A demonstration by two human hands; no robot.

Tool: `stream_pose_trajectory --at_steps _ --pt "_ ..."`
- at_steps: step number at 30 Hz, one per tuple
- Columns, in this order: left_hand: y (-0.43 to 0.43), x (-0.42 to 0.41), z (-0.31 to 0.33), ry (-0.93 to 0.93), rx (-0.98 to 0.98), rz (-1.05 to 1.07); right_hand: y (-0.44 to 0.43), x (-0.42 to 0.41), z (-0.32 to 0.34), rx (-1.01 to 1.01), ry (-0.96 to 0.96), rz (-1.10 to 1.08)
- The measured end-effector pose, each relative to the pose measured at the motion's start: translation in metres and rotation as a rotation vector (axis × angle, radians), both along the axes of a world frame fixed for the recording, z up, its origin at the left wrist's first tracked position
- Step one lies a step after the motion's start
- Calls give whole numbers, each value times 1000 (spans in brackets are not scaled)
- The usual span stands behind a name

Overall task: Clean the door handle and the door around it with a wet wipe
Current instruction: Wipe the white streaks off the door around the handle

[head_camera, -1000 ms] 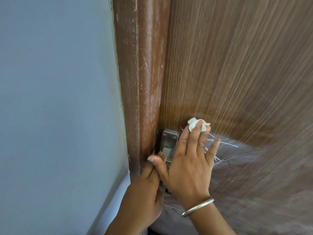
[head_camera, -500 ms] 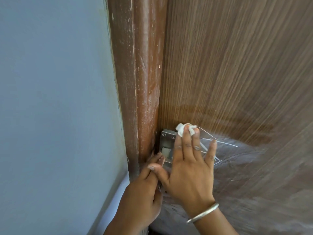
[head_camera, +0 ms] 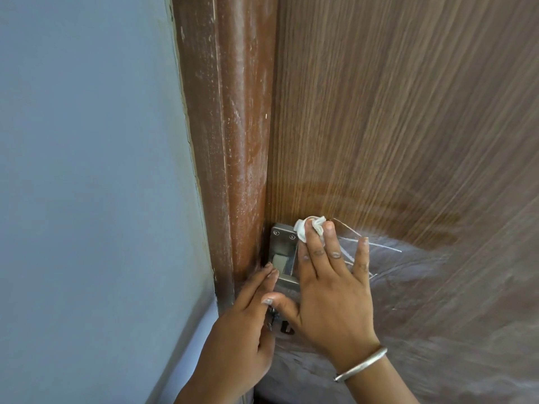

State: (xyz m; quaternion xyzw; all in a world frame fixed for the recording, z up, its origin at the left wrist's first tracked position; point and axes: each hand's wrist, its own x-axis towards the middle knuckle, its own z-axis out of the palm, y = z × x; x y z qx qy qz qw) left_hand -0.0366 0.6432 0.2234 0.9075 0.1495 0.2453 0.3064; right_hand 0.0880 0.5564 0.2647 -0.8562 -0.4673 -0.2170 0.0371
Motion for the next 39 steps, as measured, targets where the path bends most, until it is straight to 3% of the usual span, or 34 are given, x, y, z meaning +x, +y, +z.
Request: stream_pose_trajectory --at_steps 10,20,30,36,39 --pt "1 2 -3 75 -54 10 -29 17 -19 159 22 -210" --pt "5 5 -5 38 -47 12 9 10 -6 91 -80 -18" --pt "3 4 -4 110 -84 23 -28 23 -14 336 -8 -354" --pt "3 5 -3 101 -74 20 -14 15 -27 135 -41 -131" --pt "2 5 -2 115 -69 18 -19 19 -32 162 -35 -150"
